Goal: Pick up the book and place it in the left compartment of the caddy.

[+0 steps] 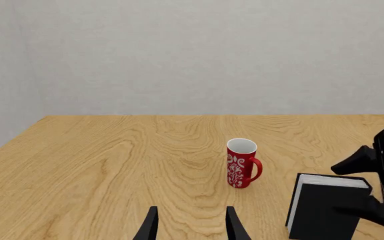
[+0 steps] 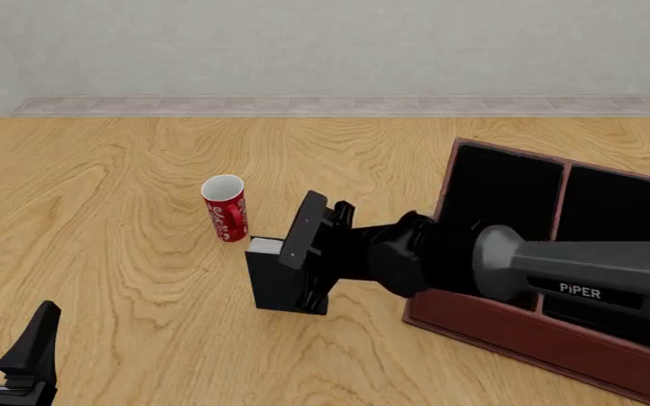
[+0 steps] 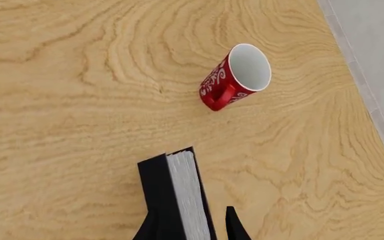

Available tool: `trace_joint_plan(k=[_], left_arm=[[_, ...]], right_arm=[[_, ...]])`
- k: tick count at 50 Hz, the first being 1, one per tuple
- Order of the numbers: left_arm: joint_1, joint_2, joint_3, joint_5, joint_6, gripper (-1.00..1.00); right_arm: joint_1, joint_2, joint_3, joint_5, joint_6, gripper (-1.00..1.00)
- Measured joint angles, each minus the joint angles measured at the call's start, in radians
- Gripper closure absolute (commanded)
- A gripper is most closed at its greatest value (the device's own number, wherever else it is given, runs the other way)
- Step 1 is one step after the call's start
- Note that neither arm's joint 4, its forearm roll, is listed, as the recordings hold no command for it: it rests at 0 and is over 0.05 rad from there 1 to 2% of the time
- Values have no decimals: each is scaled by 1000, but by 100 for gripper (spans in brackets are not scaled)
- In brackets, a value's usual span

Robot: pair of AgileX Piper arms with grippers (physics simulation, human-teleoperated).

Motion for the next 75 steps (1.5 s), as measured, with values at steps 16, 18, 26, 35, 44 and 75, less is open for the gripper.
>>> trace_joint_plan(k=[16,18,26,35,44,75], left_arm=[[0,0,0,0,0,-100],[0,0,0,0,0,-100],[0,0,0,0,0,-100],[0,0,0,0,0,-100],[0,0,0,0,0,-100],[0,0,0,0,0,-100]], right_arm=[[5,30,-8,-3,-3,100],[9,29,-7,2,-11,100],[21,18,-2,28,-40,100],[12,-35,14,61,-30,100],[25,-155,31,119,-15,100],[52,-511,45,417,409,100]])
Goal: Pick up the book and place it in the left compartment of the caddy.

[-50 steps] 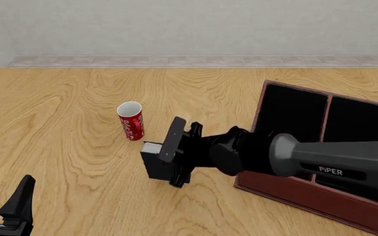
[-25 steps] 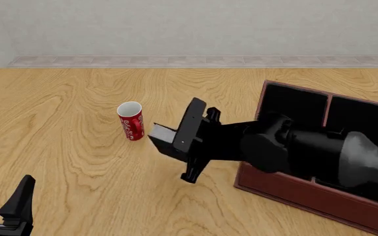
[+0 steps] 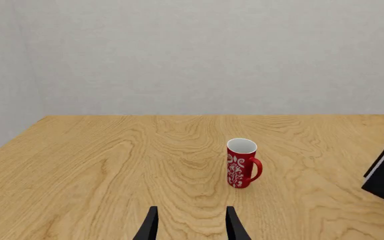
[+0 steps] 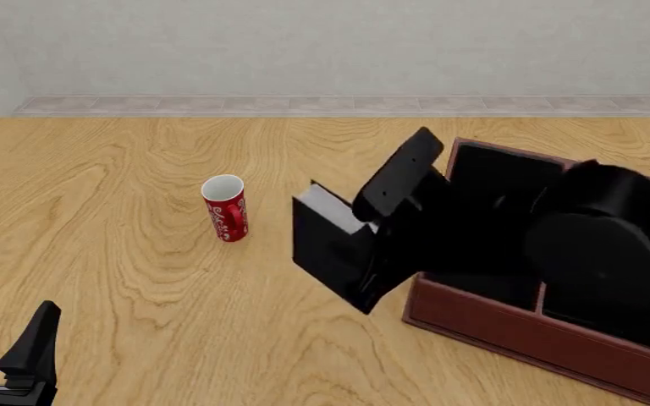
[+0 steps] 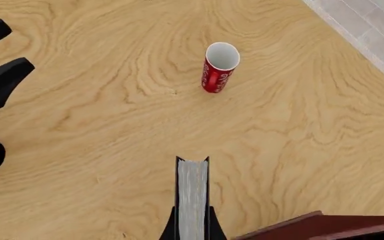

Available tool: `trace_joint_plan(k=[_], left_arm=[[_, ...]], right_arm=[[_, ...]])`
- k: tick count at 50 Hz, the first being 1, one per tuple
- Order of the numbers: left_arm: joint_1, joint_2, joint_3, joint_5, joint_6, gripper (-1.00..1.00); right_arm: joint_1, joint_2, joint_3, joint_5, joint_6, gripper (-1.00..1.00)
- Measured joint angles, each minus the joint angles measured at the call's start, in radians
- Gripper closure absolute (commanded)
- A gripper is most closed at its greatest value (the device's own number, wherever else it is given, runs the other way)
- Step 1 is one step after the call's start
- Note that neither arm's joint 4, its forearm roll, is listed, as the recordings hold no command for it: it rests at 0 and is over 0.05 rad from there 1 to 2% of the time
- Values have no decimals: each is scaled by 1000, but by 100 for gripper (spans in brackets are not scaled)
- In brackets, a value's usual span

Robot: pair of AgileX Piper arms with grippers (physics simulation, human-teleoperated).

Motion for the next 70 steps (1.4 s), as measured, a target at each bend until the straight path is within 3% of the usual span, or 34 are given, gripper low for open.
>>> trace_joint_plan(k=[18,31,46,70], left_arm=[[0,0,0,0,0,-100],[0,0,0,0,0,-100],[0,0,0,0,0,-100],[0,0,0,0,0,-100]], right_arm=[[-18,-147,1,166,140,100],[-78,-255,12,272,186,100],[-148,-372,6,387,194,100],[-301,-488,-59,545,157,100]])
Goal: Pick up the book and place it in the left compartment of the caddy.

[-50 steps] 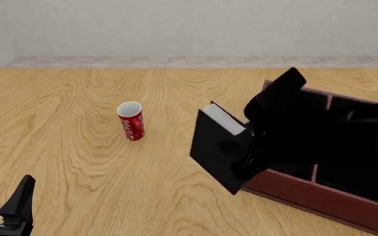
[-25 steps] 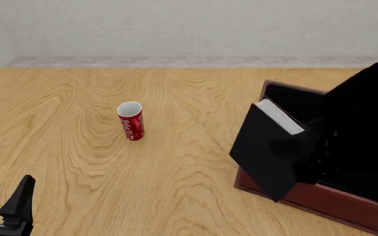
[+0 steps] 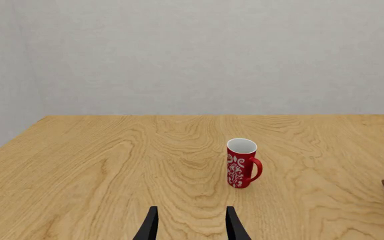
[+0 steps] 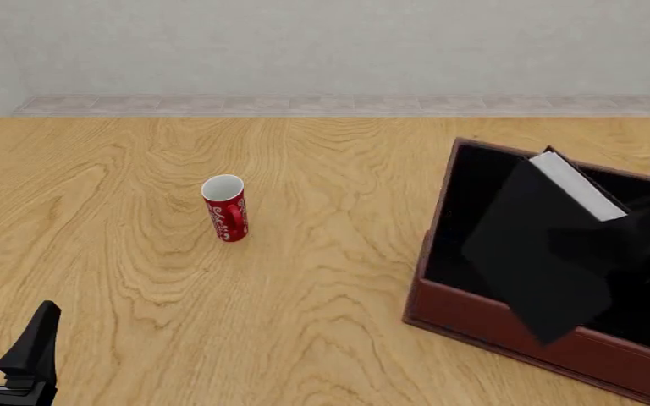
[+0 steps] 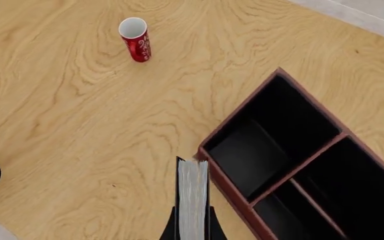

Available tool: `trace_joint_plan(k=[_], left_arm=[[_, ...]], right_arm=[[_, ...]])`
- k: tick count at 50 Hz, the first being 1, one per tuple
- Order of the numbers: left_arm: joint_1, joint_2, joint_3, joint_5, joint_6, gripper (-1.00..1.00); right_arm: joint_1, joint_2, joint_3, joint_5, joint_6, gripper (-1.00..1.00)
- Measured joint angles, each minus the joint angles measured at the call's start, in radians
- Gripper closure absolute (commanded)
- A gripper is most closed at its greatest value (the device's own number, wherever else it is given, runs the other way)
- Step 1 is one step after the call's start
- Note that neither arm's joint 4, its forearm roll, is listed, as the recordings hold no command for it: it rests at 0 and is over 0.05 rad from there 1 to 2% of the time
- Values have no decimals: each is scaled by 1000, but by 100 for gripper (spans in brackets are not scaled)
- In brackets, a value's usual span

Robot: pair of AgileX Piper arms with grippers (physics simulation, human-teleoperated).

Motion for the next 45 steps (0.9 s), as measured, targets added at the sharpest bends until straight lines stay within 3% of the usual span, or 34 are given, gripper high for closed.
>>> trace_joint_plan(k=[35,45], left_arm=[[0,0,0,0,0,-100],[0,0,0,0,0,-100]], right_arm=[[-155,10,-37,32,-50,100],[-190,43,-46,21,-35,100]])
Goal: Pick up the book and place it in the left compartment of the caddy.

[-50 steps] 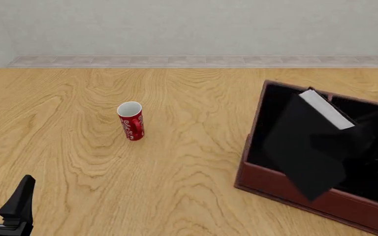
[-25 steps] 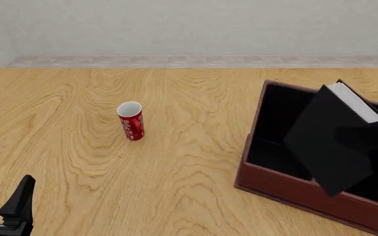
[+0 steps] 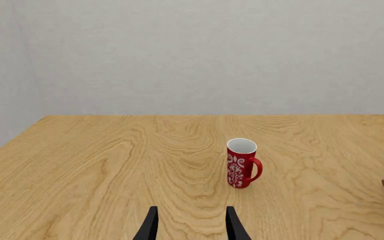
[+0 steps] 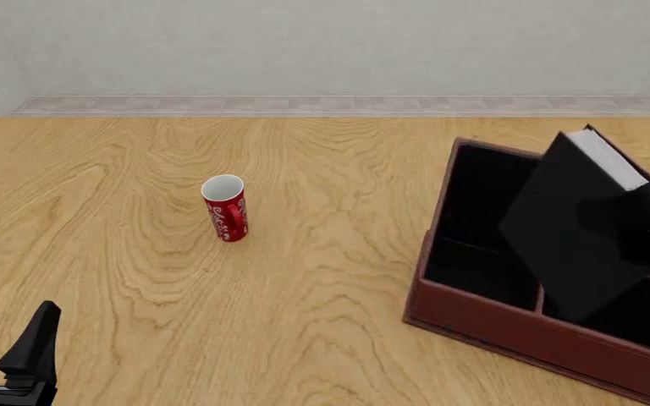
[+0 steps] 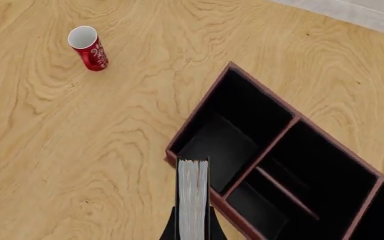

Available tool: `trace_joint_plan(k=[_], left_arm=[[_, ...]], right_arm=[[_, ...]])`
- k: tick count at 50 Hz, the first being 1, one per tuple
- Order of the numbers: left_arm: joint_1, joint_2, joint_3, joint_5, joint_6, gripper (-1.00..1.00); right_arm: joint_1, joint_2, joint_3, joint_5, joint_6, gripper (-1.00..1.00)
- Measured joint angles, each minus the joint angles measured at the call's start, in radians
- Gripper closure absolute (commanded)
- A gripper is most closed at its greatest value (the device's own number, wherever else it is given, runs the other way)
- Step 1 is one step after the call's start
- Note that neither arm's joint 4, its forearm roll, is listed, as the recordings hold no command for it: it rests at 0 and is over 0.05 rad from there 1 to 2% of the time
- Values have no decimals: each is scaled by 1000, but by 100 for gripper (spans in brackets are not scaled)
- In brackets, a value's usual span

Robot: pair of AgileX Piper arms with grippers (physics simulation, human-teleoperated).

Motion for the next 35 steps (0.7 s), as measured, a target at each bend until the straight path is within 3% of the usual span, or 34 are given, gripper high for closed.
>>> trace_joint_plan(k=[16,35], left_arm=[[0,0,0,0,0,-100],[0,0,0,0,0,-100]], right_arm=[[-36,48,11,-34,39,100],[-45,87,28,-78,38,100]])
